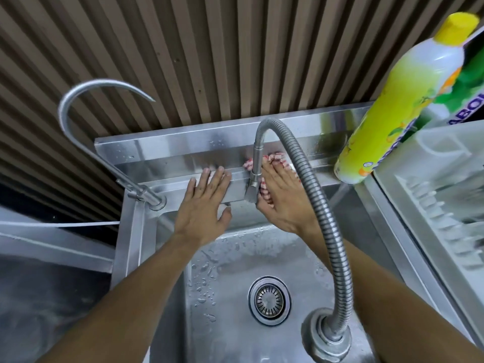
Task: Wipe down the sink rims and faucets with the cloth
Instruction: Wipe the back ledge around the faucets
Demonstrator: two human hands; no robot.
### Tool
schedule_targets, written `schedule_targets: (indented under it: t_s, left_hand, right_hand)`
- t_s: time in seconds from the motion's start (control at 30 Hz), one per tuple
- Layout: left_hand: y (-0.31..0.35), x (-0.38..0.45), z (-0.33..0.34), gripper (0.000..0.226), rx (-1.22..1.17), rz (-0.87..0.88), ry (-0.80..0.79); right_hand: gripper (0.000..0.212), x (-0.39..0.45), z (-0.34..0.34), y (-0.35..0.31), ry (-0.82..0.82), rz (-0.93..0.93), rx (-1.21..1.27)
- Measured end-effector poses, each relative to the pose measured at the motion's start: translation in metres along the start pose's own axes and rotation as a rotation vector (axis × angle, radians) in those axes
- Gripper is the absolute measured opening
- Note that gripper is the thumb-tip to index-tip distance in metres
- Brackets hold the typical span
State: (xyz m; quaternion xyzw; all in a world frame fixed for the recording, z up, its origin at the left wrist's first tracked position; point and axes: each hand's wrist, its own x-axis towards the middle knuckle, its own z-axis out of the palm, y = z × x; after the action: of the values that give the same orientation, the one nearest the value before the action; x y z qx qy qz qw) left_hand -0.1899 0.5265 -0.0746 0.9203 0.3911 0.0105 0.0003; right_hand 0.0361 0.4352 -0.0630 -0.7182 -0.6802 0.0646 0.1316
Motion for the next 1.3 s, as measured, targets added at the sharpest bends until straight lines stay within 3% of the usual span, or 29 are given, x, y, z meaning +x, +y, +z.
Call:
schedule_targets:
  t_s: [0.1,0.23,0.33,0.4,0.5,0.57,0.7,0.87,0.97,1.03,1.13,1.3]
  left_hand:
    - [-0.012,-0.002,-0.002,0.081,0.001,0.115,-0.011]
    - [-0.012,0.000,-0.002,0.081,-0.007,0.111,0.006]
    - [-0.008,0.000,-0.001,0.085,-0.018,0.086,0.007]
    - [-0.009,0.000,-0.002,0.087,-0.018,0.091,-0.002]
    - [-0.009,0.000,-0.004,0.088,-0.024,0.101,-0.013]
    - [-0.008,0.000,-0.004,0.089,-0.028,0.098,-0.010]
    - [-0.008,0.001,-0.003,0.095,-0.037,0.086,-0.007]
    - [-0.007,0.001,-0.006,0.093,-0.015,0.087,-0.039]
    - [-0.007,0.001,-0.008,0.091,-0.016,0.084,-0.051]
    - [-0.008,0.001,-0.008,0.089,-0.016,0.084,-0.050]
    - [-0.007,0.001,-0.009,0.088,-0.024,0.102,-0.036]
    - [-0.008,0.001,-0.012,0.090,-0.018,0.126,-0.068]
  right_hand:
    - [0.070,-0.003,0.004,0.017,0.091,-0.007,0.000]
    - [0.063,-0.004,0.017,-0.008,0.249,0.340,0.107]
    - [0.060,0.000,0.018,-0.035,0.199,0.238,0.203]
    - [0.056,-0.007,0.012,-0.018,0.201,0.143,0.158]
    - [0.060,-0.015,-0.001,0.014,0.165,0.214,-0.063]
    - [0.066,-0.013,0.000,0.007,0.118,0.294,-0.083]
    - [0.063,-0.005,0.009,-0.020,0.174,0.142,-0.040]
    - [0.069,-0.005,-0.003,-0.008,-0.061,0.071,-0.182]
    - [0.067,-0.016,0.000,-0.014,0.120,0.238,-0.090]
    - [0.079,-0.020,0.008,-0.028,0.120,0.290,-0.160]
    - [0.073,-0.016,0.011,-0.038,0.053,0.230,-0.167]
    - [0.066,-0.020,0.010,-0.017,0.149,0.194,-0.161]
